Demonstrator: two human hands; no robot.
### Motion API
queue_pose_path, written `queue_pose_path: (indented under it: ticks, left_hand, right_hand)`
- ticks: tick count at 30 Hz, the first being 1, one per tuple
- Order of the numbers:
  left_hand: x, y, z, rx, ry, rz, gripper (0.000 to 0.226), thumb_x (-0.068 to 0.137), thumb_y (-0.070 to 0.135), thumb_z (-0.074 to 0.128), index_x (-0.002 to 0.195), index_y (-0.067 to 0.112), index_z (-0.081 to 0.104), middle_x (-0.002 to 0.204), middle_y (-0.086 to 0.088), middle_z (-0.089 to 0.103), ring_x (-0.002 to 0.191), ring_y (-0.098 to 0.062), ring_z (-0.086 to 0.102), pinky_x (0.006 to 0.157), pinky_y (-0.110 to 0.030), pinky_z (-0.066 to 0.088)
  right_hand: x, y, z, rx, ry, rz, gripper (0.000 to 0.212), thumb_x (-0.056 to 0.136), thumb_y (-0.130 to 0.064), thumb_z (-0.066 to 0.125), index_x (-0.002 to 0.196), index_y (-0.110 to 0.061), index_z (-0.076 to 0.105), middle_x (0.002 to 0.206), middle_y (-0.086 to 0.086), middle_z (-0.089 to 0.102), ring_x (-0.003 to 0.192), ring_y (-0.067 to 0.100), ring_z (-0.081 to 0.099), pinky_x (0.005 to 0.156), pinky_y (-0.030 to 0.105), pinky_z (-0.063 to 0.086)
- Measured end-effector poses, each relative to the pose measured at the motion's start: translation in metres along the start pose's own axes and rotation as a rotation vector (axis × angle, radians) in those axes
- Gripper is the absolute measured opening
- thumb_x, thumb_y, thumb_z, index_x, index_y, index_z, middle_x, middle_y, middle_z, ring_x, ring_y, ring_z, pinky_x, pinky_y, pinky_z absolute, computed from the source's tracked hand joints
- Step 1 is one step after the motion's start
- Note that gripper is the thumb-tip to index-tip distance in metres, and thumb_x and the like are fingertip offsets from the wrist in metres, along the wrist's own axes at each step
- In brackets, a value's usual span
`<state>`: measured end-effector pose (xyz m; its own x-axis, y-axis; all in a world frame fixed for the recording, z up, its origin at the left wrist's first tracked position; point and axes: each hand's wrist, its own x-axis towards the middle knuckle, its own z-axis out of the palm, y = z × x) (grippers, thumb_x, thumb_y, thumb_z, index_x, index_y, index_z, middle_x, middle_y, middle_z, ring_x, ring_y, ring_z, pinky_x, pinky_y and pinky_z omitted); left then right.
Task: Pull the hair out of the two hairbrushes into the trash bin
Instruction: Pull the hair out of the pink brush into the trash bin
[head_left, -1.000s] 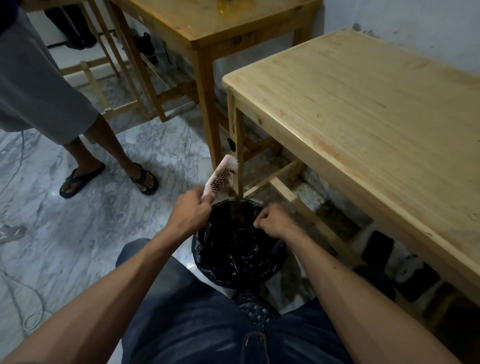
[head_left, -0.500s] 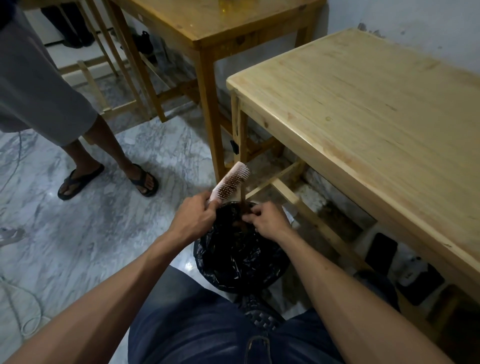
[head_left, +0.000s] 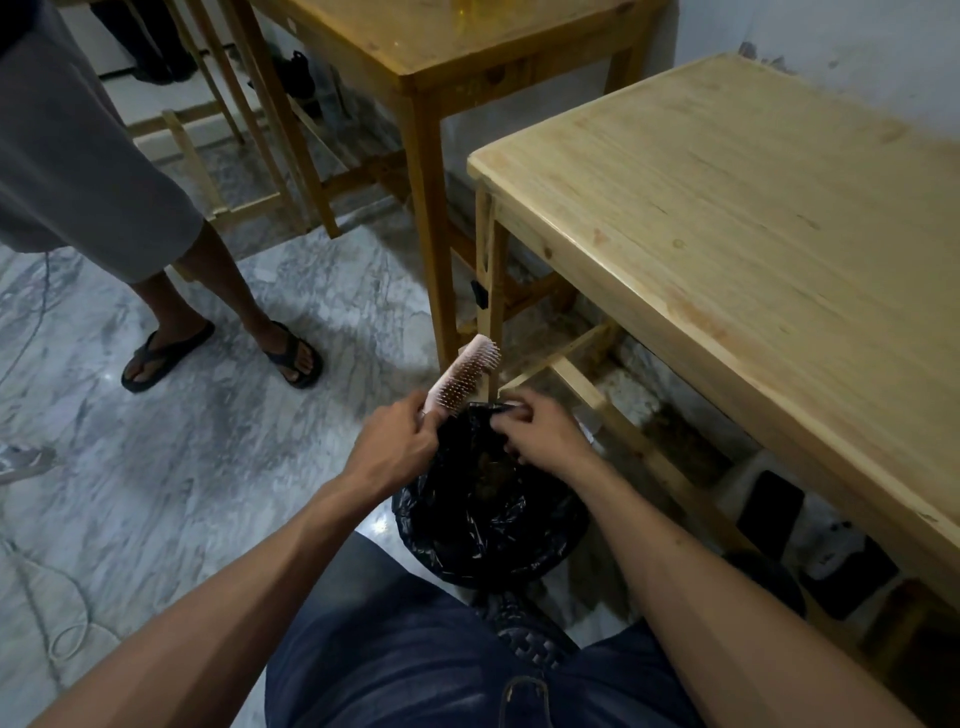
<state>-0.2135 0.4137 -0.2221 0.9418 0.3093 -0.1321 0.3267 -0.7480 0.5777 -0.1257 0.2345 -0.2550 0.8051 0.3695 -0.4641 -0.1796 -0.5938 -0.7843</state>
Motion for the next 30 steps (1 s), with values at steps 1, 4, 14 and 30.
queue_pose_path:
  ticks: [1,4,14,30]
  left_hand:
    - [-0.001,-0.001,0.004,0.014,-0.005,0.005,0.016,0.100,0.034,0.049,0.089,0.024,0.054,0.062,0.008,0.055,0.056,-0.017,0.053,0.048,-0.030,0.028]
    - [-0.002,-0.002,0.013,0.012,-0.001,-0.003,0.017,0.100,0.033,0.049,0.091,0.021,0.057,0.062,0.005,0.056,0.057,-0.019,0.054,0.048,-0.030,0.029]
    - [-0.004,-0.024,0.018,0.120,-0.015,-0.144,0.022,0.098,0.035,0.048,0.088,0.016,0.055,0.071,-0.004,0.060,0.059,-0.019,0.053,0.048,-0.030,0.028]
    - [0.002,-0.014,0.018,0.008,0.027,-0.134,0.022,0.097,0.035,0.049,0.089,0.017,0.060,0.072,-0.004,0.064,0.062,-0.020,0.057,0.049,-0.030,0.031]
  right_hand:
    - [-0.001,-0.009,-0.002,0.088,0.036,-0.017,0.042,0.095,-0.036,0.068,0.135,-0.028,0.059,0.106,-0.006,0.072,0.078,0.011,0.071,0.068,0.028,0.056]
    - [-0.002,-0.025,-0.004,0.174,0.147,-0.038,0.027,0.096,-0.041,0.068,0.115,-0.022,0.071,0.097,-0.004,0.076,0.069,0.008,0.070,0.057,0.019,0.055]
    - [-0.009,-0.011,-0.006,0.176,0.306,0.028,0.021,0.086,-0.020,0.071,0.067,-0.024,0.079,0.065,-0.007,0.076,0.057,0.007,0.066,0.072,0.033,0.059]
    - [-0.015,0.003,-0.012,-0.195,0.041,0.162,0.017,0.085,-0.019,0.071,0.103,-0.020,0.070,0.094,0.007,0.073,0.094,0.031,0.073,0.087,0.049,0.062]
